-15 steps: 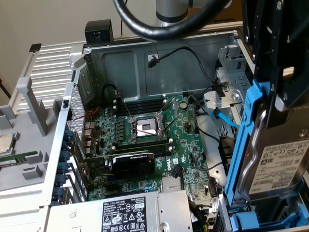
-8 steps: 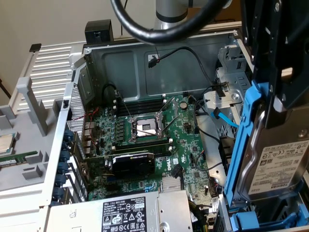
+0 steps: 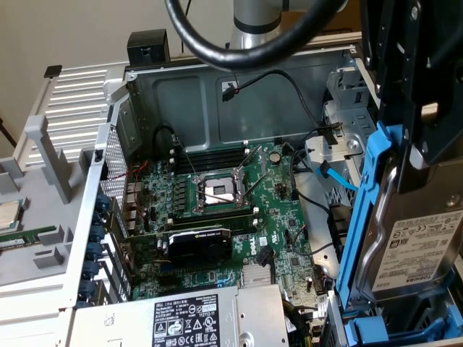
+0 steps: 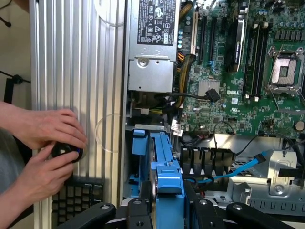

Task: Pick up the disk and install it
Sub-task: 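Insert the disk into the insertion slot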

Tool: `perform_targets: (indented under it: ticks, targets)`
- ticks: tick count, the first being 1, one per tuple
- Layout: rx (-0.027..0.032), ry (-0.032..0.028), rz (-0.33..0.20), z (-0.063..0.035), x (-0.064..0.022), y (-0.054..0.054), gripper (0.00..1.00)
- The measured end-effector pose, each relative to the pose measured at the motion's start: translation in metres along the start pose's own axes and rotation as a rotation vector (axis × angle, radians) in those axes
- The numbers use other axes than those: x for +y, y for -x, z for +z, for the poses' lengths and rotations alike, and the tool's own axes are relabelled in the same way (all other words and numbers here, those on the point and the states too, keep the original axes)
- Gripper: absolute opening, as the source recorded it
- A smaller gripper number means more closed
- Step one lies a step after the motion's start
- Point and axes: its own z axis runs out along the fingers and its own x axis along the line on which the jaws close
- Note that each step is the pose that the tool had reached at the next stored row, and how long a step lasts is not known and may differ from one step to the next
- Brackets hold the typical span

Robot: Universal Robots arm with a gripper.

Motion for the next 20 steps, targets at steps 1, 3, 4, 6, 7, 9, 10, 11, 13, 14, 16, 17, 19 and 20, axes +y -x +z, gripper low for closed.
perform_targets:
  ticks: [1, 3, 4, 6, 7, 9, 10, 11, 13, 14, 16, 17, 19, 20]
  targets:
    - [-0.0002, 0.0000, 0.000, 0.0000, 0.0000, 0.0000, 0.36]
    - [0.0000, 0.0001, 0.000, -0.0004, 0.0000, -0.0001, 0.36]
    - [0.0001, -0.0002, 0.000, -0.0009, -0.0001, -0.0001, 0.36]
    - [-0.0001, -0.0013, 0.000, -0.0028, -0.0003, -0.0002, 0.36]
    - [0.0000, -0.0021, 0.000, -0.0044, -0.0005, -0.0002, 0.36]
    - [0.0002, -0.0039, 0.000, -0.0071, -0.0008, -0.0003, 0.36]
    - [0.0004, -0.0053, 0.000, -0.0077, -0.0008, -0.0003, 0.36]
    - [0.0004, -0.0074, 0.000, -0.0080, -0.0005, -0.0003, 0.36]
    - [-0.0004, -0.0117, 0.001, -0.0082, -0.0005, -0.0003, 0.36]
    - [-0.0014, -0.0132, 0.001, -0.0082, -0.0004, -0.0003, 0.36]
    - [-0.0032, -0.0148, 0.001, -0.0081, -0.0003, -0.0004, 0.36]
    - [-0.0040, -0.0151, 0.001, -0.0080, -0.0002, -0.0006, 0.36]
    - [-0.0055, -0.0154, 0.001, -0.0081, -0.0001, -0.0011, 0.36]
    - [-0.0064, -0.0154, 0.002, -0.0081, -0.0001, -0.0014, 0.36]
